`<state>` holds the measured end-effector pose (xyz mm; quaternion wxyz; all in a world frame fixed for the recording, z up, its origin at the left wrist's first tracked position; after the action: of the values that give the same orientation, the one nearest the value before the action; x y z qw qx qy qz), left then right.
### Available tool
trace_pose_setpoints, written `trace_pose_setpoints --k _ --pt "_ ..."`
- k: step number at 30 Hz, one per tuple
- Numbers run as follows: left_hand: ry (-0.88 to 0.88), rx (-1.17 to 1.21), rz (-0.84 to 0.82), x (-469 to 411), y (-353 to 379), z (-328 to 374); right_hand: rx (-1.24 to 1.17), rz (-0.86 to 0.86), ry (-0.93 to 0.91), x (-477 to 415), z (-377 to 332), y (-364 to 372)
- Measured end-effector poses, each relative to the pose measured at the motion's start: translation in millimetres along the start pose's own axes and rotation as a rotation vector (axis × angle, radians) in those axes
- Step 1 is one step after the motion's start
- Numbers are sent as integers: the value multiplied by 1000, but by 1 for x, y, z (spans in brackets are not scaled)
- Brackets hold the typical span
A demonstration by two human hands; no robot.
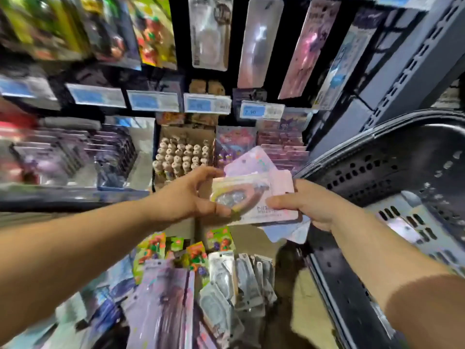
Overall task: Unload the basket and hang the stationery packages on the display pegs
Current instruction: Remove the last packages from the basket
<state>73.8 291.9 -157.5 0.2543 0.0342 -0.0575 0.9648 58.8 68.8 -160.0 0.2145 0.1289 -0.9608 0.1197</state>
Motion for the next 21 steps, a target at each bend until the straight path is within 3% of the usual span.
trace_pose_setpoints --k 7,12,15,18,21 --pt "-168 169 246 67 -45 -85 120 -24 12 -42 24 84" --pt "-264 477 359 93 -61 -127 -14 -8 4 -58 27 112" --pt "-227 676 533 102 -77 -138 -220 68 64 -65 36 117" --pt "-215 720 761 106 -91 -144 -306 156 108 -68 43 116" --pt "-206 692 842 107 -88 -145 -363 176 118 -64 44 119"
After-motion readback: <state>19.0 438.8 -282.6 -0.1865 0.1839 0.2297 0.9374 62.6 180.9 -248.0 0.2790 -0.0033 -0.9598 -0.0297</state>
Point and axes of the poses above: each hand's wrist, its own x-axis away from the middle knuckle, its own y-axis out of the palm, z = x × y, the point moved 5 cm from there along -x, towards the middle knuckle, and after that the axes turned 5 degrees about y, right-handed, at the moved point
